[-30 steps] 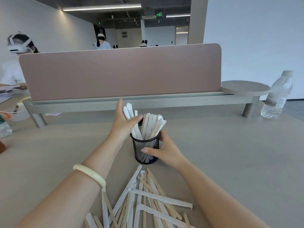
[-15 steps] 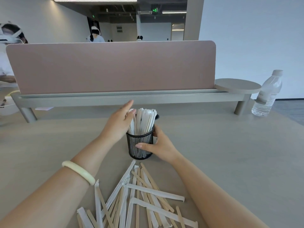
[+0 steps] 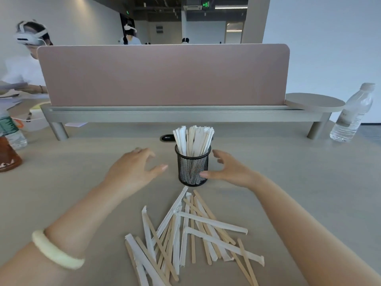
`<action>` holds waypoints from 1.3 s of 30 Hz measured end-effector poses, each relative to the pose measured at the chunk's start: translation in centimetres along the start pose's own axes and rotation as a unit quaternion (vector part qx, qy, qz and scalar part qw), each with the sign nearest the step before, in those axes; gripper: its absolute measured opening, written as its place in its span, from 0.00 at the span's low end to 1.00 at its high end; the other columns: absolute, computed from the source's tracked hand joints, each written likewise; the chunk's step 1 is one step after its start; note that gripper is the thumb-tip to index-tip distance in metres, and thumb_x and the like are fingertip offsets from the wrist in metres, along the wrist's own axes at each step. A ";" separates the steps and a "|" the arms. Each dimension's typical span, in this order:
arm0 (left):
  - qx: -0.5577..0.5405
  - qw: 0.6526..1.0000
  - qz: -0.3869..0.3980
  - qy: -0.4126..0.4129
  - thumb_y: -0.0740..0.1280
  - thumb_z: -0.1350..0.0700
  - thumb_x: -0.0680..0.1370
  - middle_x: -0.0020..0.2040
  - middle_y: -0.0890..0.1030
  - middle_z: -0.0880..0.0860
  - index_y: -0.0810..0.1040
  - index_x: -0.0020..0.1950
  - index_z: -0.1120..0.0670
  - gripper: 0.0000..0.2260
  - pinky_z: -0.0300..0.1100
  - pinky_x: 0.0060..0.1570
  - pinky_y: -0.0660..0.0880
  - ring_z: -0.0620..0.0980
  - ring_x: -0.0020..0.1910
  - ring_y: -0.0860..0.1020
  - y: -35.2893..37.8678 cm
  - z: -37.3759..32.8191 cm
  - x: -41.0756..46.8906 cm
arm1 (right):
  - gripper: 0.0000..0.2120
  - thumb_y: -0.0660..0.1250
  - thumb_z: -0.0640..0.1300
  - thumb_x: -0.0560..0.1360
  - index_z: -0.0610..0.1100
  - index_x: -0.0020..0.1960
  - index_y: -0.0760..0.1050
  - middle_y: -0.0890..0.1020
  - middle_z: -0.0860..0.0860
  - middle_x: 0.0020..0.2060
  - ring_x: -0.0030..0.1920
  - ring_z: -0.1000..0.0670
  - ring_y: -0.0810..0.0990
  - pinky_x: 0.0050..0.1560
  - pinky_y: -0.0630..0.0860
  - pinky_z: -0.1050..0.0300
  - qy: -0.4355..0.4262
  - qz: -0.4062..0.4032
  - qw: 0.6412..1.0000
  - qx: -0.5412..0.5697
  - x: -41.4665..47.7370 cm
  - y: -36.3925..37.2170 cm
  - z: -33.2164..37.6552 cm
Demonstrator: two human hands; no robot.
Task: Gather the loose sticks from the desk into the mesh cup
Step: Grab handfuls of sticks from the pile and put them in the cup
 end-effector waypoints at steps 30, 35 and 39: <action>0.134 0.972 0.194 0.009 0.66 0.49 0.70 0.52 0.79 0.54 0.73 0.49 0.54 0.12 0.41 0.43 0.69 0.55 0.50 0.76 7.8 -5.3 -7.1 | 0.21 0.68 0.38 0.70 0.43 0.32 0.54 0.62 0.50 0.31 0.43 0.45 0.70 0.26 0.59 0.61 0.107 0.070 0.908 -0.398 -6.2 5.7 1.0; 0.167 0.968 0.185 0.010 0.64 0.61 0.73 0.62 0.76 0.57 0.69 0.62 0.58 0.18 0.45 0.54 0.73 0.57 0.60 0.75 8.4 -5.7 -6.5 | 0.03 0.61 0.38 0.75 0.39 0.46 0.67 0.76 0.42 0.49 0.55 0.40 0.76 0.41 0.71 0.56 0.118 0.055 0.924 -0.360 -6.1 6.0 0.9; 0.114 0.978 0.173 -0.017 0.65 0.63 0.73 0.62 0.74 0.58 0.67 0.62 0.60 0.18 0.46 0.54 0.72 0.59 0.61 0.74 8.7 -5.1 -6.4 | 0.17 0.55 0.37 0.78 0.33 0.66 0.63 0.69 0.38 0.65 0.66 0.39 0.71 0.62 0.68 0.51 0.110 0.030 0.934 -0.338 -5.7 6.3 0.7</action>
Point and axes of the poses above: each hand's wrist, its own x-axis towards the middle knuckle, its own y-axis out of the palm, z = x × y, the point moved 10 cm from there along x, towards the middle knuckle
